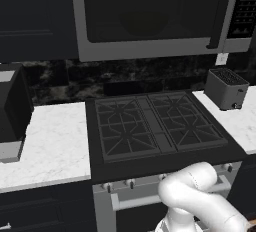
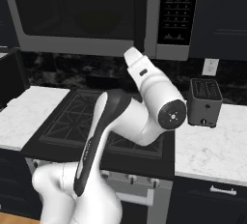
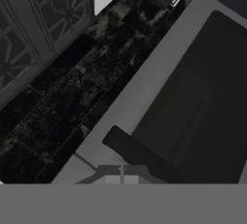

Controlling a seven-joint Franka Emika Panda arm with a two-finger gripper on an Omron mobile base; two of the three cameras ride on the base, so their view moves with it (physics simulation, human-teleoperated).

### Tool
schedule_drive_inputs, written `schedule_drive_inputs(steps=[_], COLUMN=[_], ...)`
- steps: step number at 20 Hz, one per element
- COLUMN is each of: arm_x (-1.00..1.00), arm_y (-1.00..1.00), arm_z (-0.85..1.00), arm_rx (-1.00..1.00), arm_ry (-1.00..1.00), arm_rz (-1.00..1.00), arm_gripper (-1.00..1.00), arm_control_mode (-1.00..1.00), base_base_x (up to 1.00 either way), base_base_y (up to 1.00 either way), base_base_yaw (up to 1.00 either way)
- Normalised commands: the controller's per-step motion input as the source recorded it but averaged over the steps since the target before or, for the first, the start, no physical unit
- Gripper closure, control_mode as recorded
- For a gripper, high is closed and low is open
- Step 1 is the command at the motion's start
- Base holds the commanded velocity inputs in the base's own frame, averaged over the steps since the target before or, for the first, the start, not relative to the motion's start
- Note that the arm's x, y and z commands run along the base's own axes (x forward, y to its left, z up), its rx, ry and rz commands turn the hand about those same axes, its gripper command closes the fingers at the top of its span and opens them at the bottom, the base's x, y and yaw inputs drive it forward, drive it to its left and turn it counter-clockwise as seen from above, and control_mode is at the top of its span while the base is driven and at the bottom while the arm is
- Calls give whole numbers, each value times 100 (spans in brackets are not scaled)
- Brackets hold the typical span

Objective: Open the microwave, place the bowl with waffle inside the microwave, then close the microwave door and turn it on.

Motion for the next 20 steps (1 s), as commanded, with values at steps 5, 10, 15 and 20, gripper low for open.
schedule_drive_inputs(steps=[5, 10, 15, 20], arm_x=[83, 47, 44, 23], arm_y=[0, -17, -16, -23], arm_z=[2, 24, 19, 1], arm_rx=[0, 5, 5, 2], arm_ry=[30, 7, -1, -9], arm_rz=[-1, -3, -5, -9], arm_gripper=[100, 100, 100, 100], arm_control_mode=[-100, -100, -100, -100], base_base_x=[0, 0, 0, 0], base_base_y=[0, 0, 0, 0], base_base_yaw=[0, 0, 0, 0])
